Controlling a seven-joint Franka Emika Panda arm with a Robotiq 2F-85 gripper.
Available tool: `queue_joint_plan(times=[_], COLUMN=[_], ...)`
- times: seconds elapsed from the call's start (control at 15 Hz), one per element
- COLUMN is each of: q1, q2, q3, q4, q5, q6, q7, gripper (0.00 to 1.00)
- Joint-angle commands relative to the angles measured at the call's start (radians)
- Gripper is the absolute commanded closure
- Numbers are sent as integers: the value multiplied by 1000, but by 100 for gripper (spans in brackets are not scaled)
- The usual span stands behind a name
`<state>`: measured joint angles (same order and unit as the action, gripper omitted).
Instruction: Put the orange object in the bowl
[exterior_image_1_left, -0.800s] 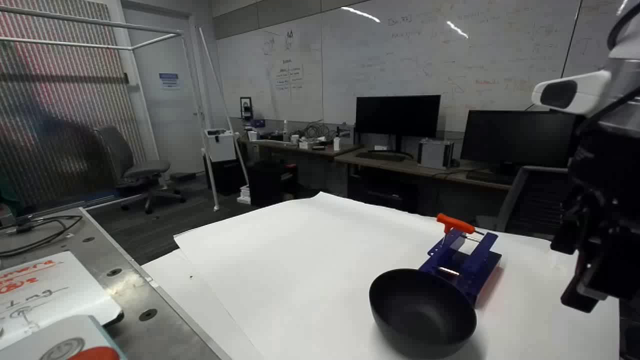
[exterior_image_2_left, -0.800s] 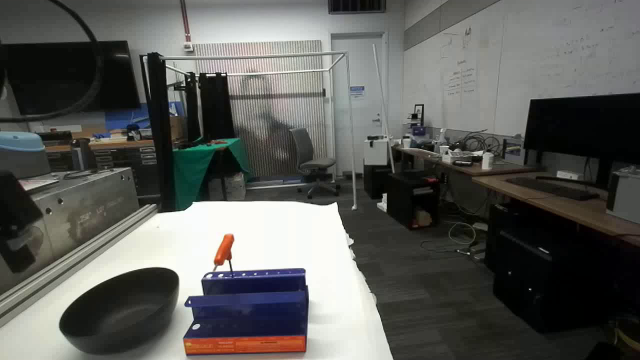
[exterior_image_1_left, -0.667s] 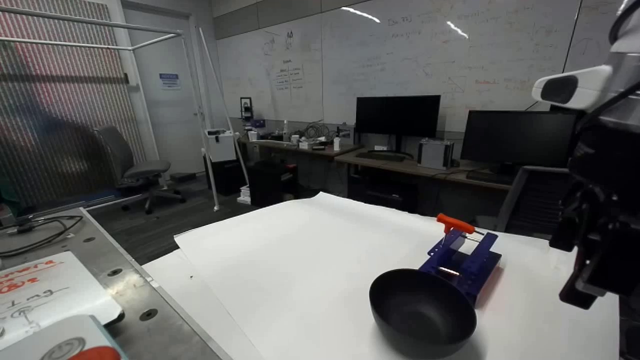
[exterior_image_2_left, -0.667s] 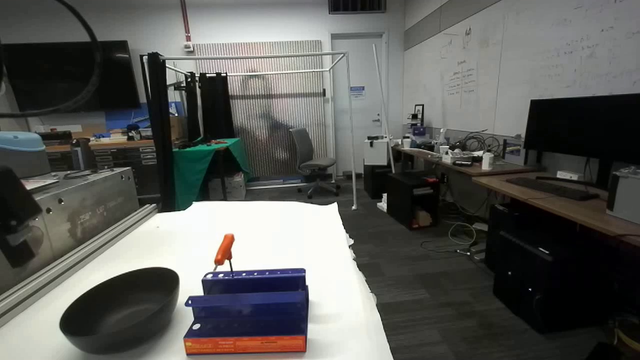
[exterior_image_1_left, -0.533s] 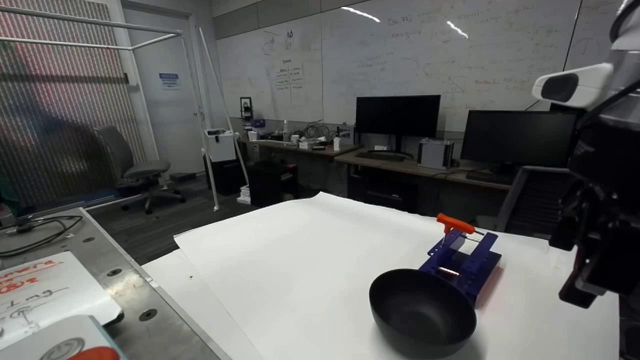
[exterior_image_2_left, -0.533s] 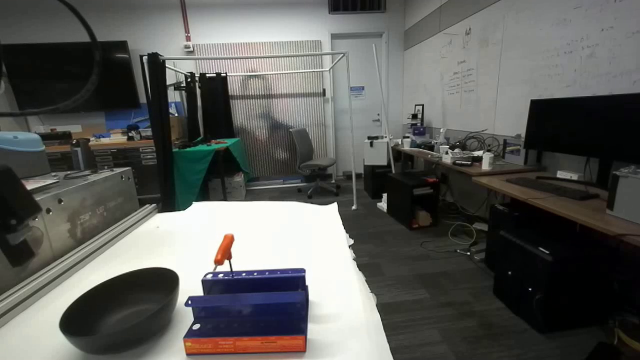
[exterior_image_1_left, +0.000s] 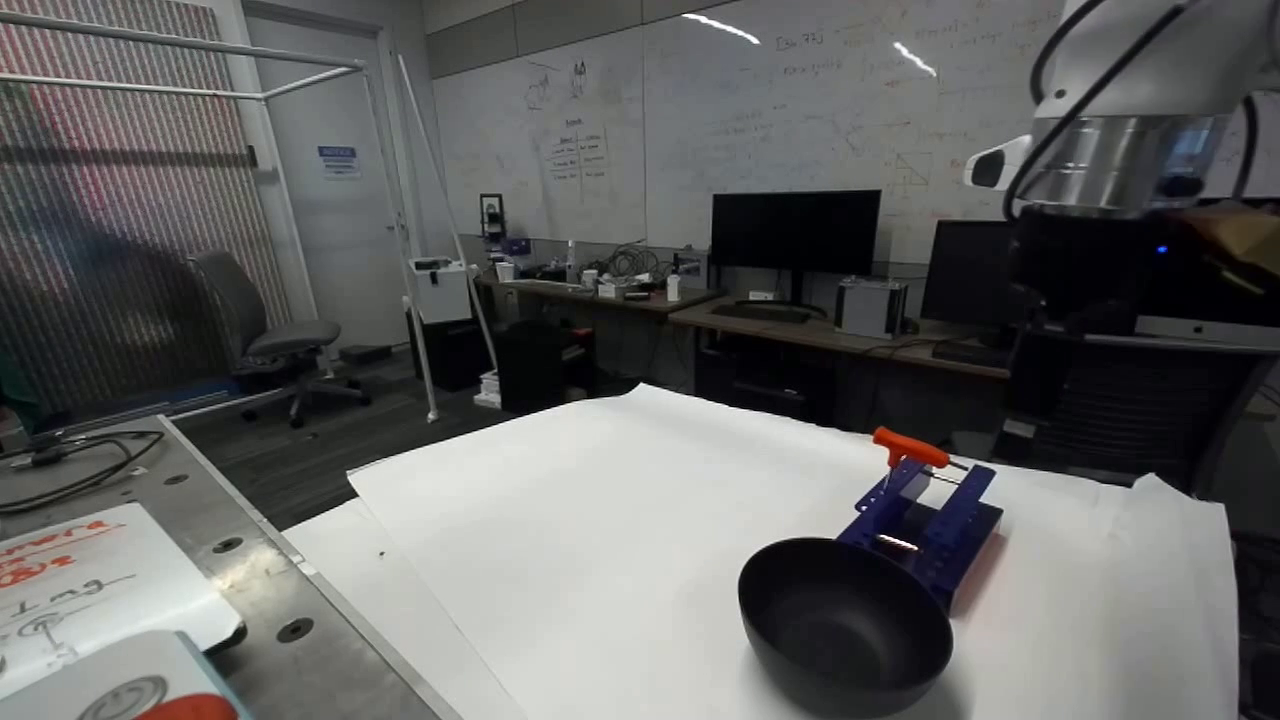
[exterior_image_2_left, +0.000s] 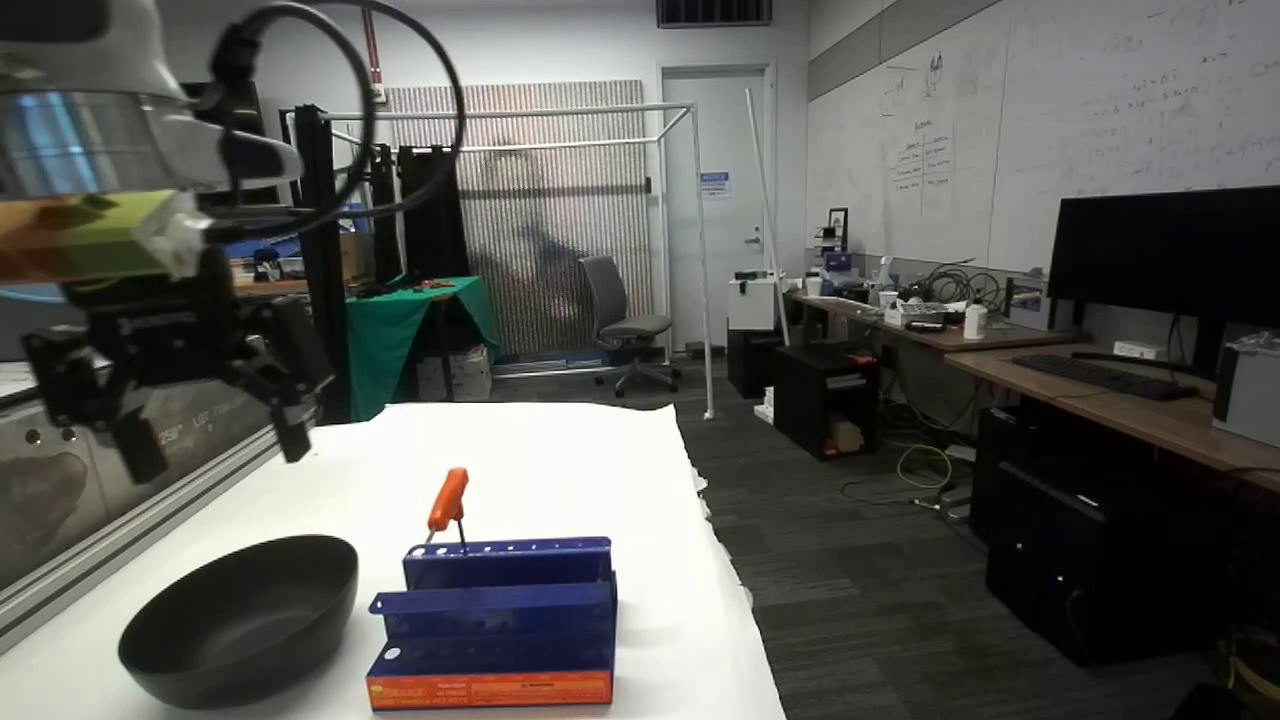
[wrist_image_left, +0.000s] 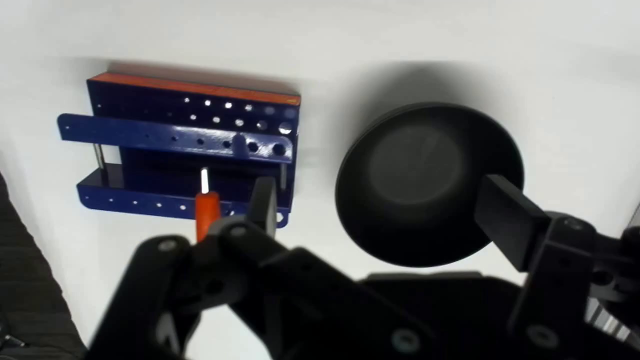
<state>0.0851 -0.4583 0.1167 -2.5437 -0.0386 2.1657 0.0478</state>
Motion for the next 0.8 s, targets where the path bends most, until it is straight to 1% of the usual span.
queue_joint_plan(times=[0.0,0.2,0.4,0.73], q1=[-8,-9,-22,-70], q2=[152,260,350,474], q3=[-103,-162,-183,-178], q4=[145,213,265,324], q5=[62,137,203,200], q6=[4,23,35,111], q7=[-147,-269,-346,-323], gripper=[0,0,0,0])
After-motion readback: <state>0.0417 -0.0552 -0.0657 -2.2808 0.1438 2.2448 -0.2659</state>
